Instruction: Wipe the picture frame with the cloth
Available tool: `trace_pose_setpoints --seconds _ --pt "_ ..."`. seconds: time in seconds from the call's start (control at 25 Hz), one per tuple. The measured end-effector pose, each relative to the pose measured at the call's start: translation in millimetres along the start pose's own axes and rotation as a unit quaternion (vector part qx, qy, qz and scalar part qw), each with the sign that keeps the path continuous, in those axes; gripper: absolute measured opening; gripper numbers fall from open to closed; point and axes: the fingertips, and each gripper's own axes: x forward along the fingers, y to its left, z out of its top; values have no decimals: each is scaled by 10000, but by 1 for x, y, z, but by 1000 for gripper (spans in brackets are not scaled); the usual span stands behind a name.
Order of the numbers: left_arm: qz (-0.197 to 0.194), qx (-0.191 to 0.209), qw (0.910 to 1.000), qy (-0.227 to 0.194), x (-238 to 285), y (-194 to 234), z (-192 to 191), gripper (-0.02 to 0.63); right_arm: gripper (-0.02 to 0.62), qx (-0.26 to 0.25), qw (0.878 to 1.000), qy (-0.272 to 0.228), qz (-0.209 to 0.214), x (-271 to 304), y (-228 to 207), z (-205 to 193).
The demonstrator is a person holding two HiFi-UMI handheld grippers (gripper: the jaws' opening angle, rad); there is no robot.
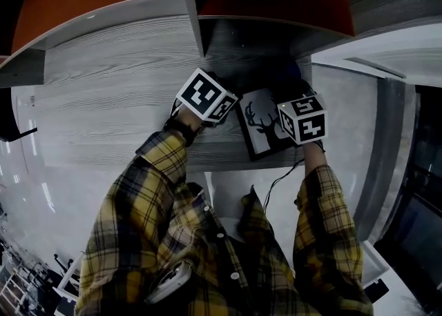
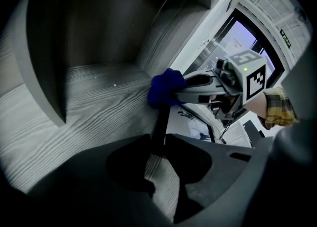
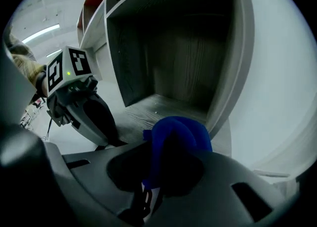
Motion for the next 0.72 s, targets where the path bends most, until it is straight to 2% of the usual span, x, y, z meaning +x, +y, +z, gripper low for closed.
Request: trace_pose_setpoints --seconds 0.16,0.32,0.72 --pt "-26 -125 9999 -55 1 1 0 98 52 -39 10000 40 -17 2 2 -4" --pt "-17 -178 9998 -80 0 1 -1 98 52 -201 9993 308 49 -4 12 -24" --pt "39 -238 9997 -98 1 2 -1 98 52 382 9977 508 222 -37 30 -71"
